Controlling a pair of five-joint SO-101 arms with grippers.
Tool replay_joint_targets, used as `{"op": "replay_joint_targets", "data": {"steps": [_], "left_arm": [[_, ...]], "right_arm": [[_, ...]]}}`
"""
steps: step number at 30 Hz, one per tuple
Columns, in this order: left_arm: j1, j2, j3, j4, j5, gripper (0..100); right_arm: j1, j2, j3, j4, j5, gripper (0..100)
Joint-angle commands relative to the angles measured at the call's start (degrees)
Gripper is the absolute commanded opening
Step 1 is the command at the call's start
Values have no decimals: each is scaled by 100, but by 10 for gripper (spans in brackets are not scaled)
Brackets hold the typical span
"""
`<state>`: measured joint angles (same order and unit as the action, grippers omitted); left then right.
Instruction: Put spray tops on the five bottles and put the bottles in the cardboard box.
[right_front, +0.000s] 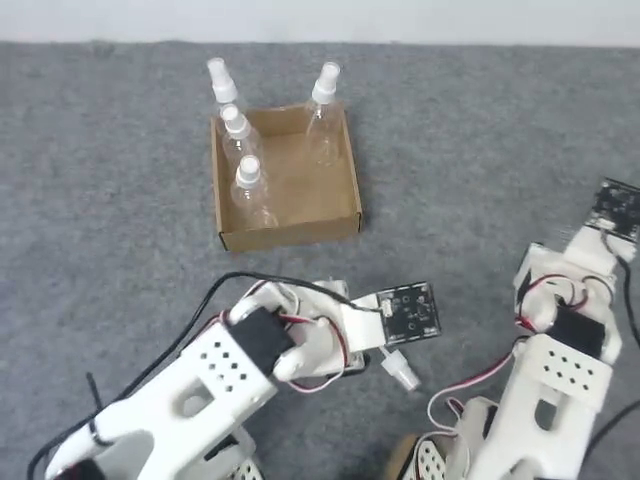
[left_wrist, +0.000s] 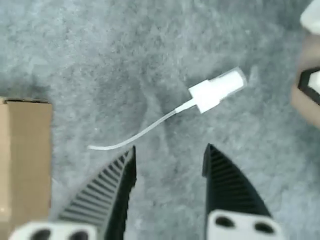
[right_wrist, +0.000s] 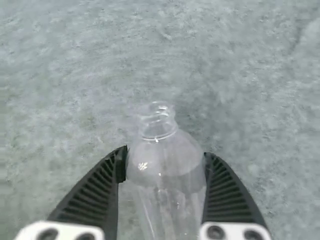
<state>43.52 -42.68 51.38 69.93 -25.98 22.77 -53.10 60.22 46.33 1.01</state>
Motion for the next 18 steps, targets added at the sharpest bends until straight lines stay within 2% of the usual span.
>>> {"op": "replay_joint_targets", "data": {"steps": [1, 8, 18], "left_arm": [[18, 431, -611, -18, -422, 203], [26, 1354, -664, -580, -536, 204], [62, 2444, -673, -1240, -1310, 204]], "right_arm": [[426, -251, -229, -242, -53, 82], [1007, -259, -431, -242, -70, 82], [1666, -259, -554, -365, -70, 82]]}}
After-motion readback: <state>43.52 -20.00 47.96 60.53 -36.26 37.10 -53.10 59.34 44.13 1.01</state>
